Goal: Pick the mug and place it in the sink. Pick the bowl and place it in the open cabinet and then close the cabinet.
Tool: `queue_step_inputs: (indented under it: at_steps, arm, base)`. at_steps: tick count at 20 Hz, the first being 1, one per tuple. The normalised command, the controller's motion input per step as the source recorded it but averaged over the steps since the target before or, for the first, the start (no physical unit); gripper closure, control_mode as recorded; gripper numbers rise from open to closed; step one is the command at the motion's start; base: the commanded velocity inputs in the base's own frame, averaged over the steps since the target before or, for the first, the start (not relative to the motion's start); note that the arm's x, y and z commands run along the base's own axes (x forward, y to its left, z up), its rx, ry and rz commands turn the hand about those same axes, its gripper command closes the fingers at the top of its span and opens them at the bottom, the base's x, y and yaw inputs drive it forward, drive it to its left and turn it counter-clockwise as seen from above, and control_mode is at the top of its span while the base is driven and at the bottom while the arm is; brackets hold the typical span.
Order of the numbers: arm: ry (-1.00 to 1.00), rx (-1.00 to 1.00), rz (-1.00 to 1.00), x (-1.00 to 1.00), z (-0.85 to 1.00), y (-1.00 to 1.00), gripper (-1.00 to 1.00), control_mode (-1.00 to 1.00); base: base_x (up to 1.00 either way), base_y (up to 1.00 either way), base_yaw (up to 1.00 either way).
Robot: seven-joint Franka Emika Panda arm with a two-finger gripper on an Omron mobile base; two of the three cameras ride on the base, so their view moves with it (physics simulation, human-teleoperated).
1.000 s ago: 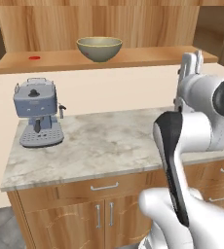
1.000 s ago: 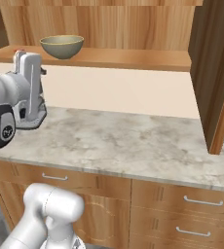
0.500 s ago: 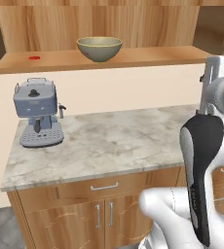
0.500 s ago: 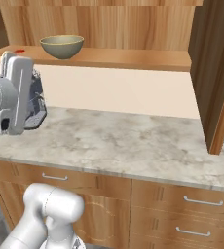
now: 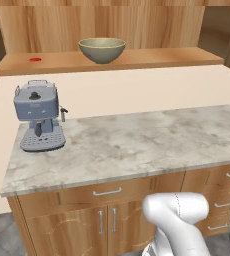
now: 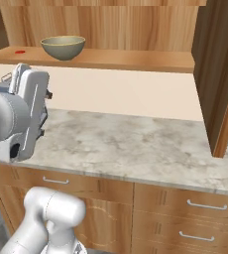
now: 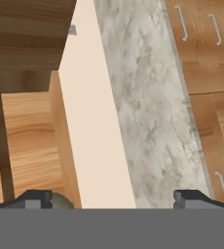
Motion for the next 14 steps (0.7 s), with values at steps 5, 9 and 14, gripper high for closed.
queue_step_inputs:
  at_steps: [5, 9, 14]
  arm:
    - [-0.11, 0.00, 0.10, -0.16, 0.00, -0.61, -1.00, -1.00]
    - [-0.10, 0.00, 0.09, -0.14, 0.00, -0.58, -1.00, -1.00]
    - [-0.05, 0.04, 0.02, -0.27, 0.00, -0.66, -1.00, -1.00]
  base:
    - [0.00, 0.00, 0.00]
    - [0.00, 0.00, 0.00]
    - [0.00, 0.00, 0.00]
